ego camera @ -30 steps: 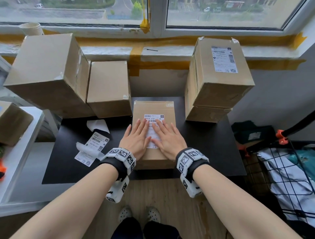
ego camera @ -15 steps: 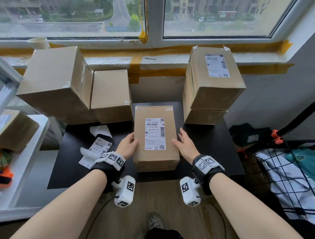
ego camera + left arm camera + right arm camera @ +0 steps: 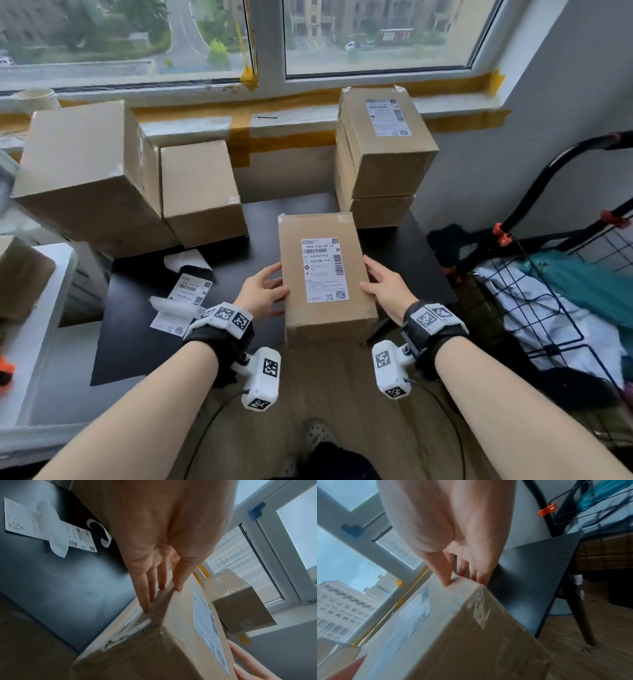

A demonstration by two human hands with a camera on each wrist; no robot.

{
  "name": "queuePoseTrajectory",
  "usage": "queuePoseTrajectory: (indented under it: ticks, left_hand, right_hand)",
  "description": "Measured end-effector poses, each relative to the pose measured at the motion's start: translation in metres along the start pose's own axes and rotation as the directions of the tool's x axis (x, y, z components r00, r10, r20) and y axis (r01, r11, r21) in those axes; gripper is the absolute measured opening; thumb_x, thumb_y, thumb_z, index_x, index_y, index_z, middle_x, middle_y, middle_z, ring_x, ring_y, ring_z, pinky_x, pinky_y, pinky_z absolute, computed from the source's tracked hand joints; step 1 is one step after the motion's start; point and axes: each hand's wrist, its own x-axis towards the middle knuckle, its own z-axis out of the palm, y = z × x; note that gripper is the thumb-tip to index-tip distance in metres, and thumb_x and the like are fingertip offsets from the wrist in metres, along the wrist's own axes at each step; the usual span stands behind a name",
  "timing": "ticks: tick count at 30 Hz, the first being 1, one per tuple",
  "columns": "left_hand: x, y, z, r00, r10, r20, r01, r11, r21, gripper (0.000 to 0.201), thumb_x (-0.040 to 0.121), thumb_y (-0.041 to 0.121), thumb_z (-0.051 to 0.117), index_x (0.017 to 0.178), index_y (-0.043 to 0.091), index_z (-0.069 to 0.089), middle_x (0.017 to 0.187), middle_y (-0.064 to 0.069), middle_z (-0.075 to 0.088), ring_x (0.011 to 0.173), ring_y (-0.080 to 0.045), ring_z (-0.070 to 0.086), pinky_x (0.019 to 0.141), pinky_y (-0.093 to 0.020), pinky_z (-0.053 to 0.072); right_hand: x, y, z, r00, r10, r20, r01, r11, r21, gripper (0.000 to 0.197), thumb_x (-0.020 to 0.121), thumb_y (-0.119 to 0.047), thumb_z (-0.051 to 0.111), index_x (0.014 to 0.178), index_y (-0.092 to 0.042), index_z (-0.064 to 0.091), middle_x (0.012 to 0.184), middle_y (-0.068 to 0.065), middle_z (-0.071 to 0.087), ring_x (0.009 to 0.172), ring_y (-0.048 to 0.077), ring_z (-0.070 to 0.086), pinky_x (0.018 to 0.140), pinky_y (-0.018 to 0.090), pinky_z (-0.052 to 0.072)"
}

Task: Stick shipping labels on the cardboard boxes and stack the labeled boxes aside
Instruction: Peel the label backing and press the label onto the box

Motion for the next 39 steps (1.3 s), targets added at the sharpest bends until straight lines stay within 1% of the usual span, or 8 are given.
queuePoseTrajectory:
  ticks: [3,12,20,24,28,31,34,39]
  left_hand:
    - [-0.004,-0.005,0.024,0.999,-0.008,0.046,0.008,1.000,-0.008,0.055,0.091,-0.006,0.050,0.140,0.018,0.040,0.094,-0.002,0.065,0.082,-0.013,0.061,0.058,-0.029,0.058]
    - [0.011,-0.008,0.124,0.991,-0.052,0.124,0.053,0.999,-0.006,0.064,0.089,-0.014,0.047,0.142,0.020,0.037,0.104,-0.004,0.062,0.093,-0.021,0.060,0.071,-0.036,0.053]
    - [0.038,0.005,0.180,0.995,-0.053,0.082,0.053,0.999,-0.002,0.064,0.089,-0.011,0.049,0.142,0.023,0.036,0.110,0.000,0.061,0.091,-0.016,0.063,0.068,-0.032,0.054]
    - [0.051,0.012,0.191,0.996,-0.055,0.066,0.054,0.998,0.019,0.069,0.088,-0.009,0.052,0.145,0.025,0.032,0.134,-0.004,0.053,0.107,-0.022,0.058,0.075,-0.034,0.054]
    - [0.055,0.020,0.199,0.999,0.009,0.032,-0.011,0.997,0.073,0.067,0.089,-0.010,0.048,0.145,0.023,0.031,0.132,0.003,0.048,0.098,-0.014,0.058,0.056,-0.017,0.054]
    - [0.055,0.023,0.199,0.998,0.060,-0.024,-0.053,0.971,0.231,0.063,0.091,-0.005,0.049,0.146,0.020,0.030,0.135,0.002,0.049,0.103,-0.014,0.056,0.071,-0.022,0.054]
    - [0.054,0.027,0.195,0.986,0.150,-0.069,-0.082,0.810,0.580,0.052,0.093,0.012,0.050,0.143,0.019,0.037,0.140,-0.004,0.050,0.124,-0.020,0.052,0.098,-0.035,0.047]
    - [0.041,0.039,0.178,0.974,0.223,-0.034,-0.043,0.331,0.943,0.041,0.098,0.033,0.038,0.136,0.020,0.043,0.134,-0.005,0.053,0.121,-0.026,0.052,0.098,-0.037,0.044]
  right_hand:
    - [-0.013,0.010,-0.024,0.999,0.018,-0.030,-0.017,1.000,0.026,0.063,0.088,0.015,0.046,0.144,-0.011,0.035,0.145,0.004,0.043,0.132,0.014,0.039,0.112,0.044,0.035]
    - [-0.003,0.030,-0.122,0.995,0.073,-0.073,-0.071,0.997,0.026,0.061,0.088,0.015,0.046,0.142,-0.013,0.038,0.144,0.008,0.046,0.133,0.021,0.043,0.110,0.048,0.037]
    - [0.030,0.022,-0.172,0.997,0.055,-0.049,-0.055,0.998,0.001,0.063,0.086,0.018,0.045,0.143,-0.008,0.035,0.146,0.011,0.042,0.134,0.020,0.040,0.109,0.038,0.038]
    - [0.041,0.012,-0.185,1.000,0.015,-0.005,-0.016,0.992,-0.122,0.059,0.090,0.013,0.045,0.143,-0.009,0.035,0.143,0.009,0.045,0.133,0.022,0.041,0.107,0.034,0.037]
    - [0.051,0.009,-0.187,1.000,-0.021,-0.005,0.019,0.985,-0.174,0.059,0.089,0.011,0.047,0.143,-0.010,0.035,0.144,0.009,0.044,0.134,0.022,0.041,0.106,0.033,0.038]
    - [0.054,0.008,-0.186,1.000,-0.025,0.001,0.025,0.965,-0.261,0.058,0.090,0.007,0.048,0.143,-0.013,0.036,0.143,0.008,0.047,0.131,0.023,0.044,0.104,0.034,0.041]
    - [0.053,0.006,-0.186,1.000,-0.007,-0.003,0.005,0.887,-0.462,0.056,0.091,-0.004,0.050,0.144,-0.018,0.034,0.140,0.006,0.050,0.126,0.025,0.050,0.103,0.036,0.043]
    - [0.042,-0.016,-0.178,0.997,-0.078,0.011,0.052,0.548,-0.835,0.043,0.094,-0.021,0.043,0.136,-0.017,0.040,0.139,0.007,0.046,0.123,0.028,0.049,0.102,0.041,0.042]
